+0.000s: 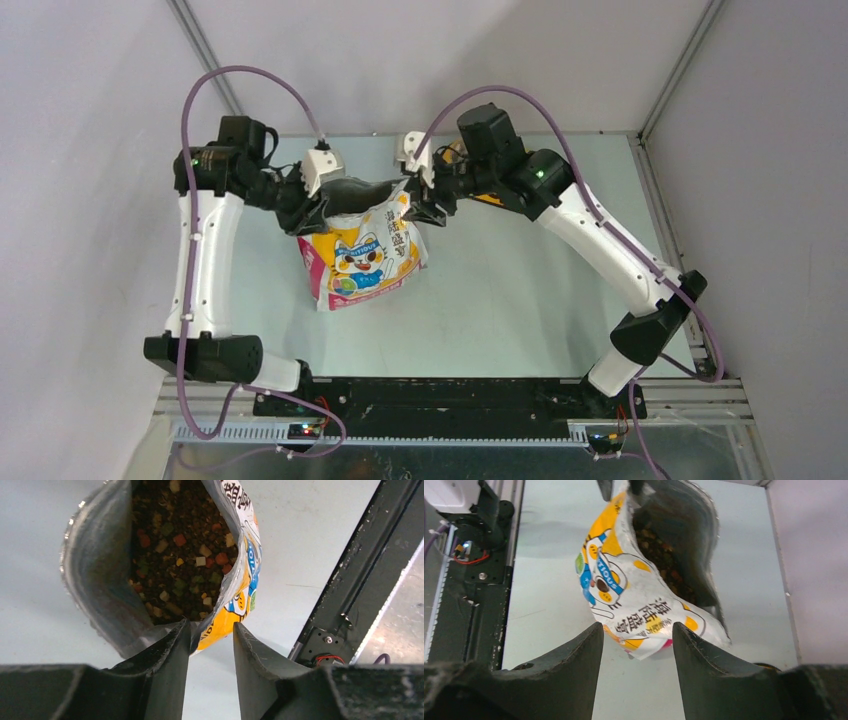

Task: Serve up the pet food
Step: Adjust the pet food bag at the center of the board.

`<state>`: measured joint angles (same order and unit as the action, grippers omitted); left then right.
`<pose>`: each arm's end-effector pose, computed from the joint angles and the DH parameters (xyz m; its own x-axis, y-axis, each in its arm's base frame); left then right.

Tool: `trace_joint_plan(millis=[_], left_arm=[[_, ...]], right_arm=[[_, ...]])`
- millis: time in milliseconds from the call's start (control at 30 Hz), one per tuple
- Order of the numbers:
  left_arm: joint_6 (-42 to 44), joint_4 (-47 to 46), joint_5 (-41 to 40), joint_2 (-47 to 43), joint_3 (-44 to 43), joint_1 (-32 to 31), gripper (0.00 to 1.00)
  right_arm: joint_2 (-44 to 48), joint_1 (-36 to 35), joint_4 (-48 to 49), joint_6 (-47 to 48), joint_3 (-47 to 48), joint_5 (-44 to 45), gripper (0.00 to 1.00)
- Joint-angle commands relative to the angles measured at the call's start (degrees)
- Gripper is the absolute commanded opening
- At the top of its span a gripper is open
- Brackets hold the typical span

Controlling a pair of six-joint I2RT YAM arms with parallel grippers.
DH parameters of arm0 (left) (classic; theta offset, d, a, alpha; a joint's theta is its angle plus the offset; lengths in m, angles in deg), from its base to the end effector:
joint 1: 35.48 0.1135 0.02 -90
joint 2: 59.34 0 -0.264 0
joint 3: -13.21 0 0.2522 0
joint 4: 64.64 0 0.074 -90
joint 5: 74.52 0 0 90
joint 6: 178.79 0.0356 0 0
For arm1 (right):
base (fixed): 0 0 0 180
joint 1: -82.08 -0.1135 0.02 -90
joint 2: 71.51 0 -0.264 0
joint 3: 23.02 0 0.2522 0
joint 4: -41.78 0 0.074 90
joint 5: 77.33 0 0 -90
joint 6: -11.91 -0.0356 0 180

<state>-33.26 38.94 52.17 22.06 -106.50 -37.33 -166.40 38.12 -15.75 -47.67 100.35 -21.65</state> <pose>0.2205 -0.0284 0.4377 -0.2865 0.6707 -0.6842 0.9045 0.4249 0.0377 0.2413 0.2606 0.4466 0.1685 -0.4184 -0.8925 -0.9773 0.0470 -0.2066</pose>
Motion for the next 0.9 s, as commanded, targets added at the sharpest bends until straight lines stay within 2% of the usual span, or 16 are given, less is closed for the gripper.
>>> trace_joint_plan(millis=[0, 67, 233, 300, 567, 867], left_arm=[[3.6, 2.0, 1.2, 1.3, 2.5, 0.2, 0.41], [3.9, 2.0, 1.5, 2.3, 2.6, 0.2, 0.37], [3.4, 2.1, 1.9, 3.5, 0.3, 0.3, 0.08], [3.3, 2.1, 1.7, 3.5, -0.2, 0.3, 0.02], [1.9, 2.2, 1.6, -0.5, 0.3, 0.3, 0.0], [-0.6, 2.2, 5.0, -5.7, 1.4, 0.1, 0.0]], right_arm=[[0.0, -1.8, -1.8, 1.7, 2.6, 1.0, 0.56], [0.8, -1.8, -1.9, 1.5, 1.5, 0.9, 0.56], [3.2, -1.7, -1.3, 2.2, -2.2, 2.4, 0.56], [3.8, -1.6, -1.3, 2.5, -3.2, 2.8, 0.57], [4.6, -1.0, -1.4, 2.9, -4.2, 2.4, 0.57], [3.5, -1.0, -0.6, 2.7, -3.7, 2.3, 0.57]])
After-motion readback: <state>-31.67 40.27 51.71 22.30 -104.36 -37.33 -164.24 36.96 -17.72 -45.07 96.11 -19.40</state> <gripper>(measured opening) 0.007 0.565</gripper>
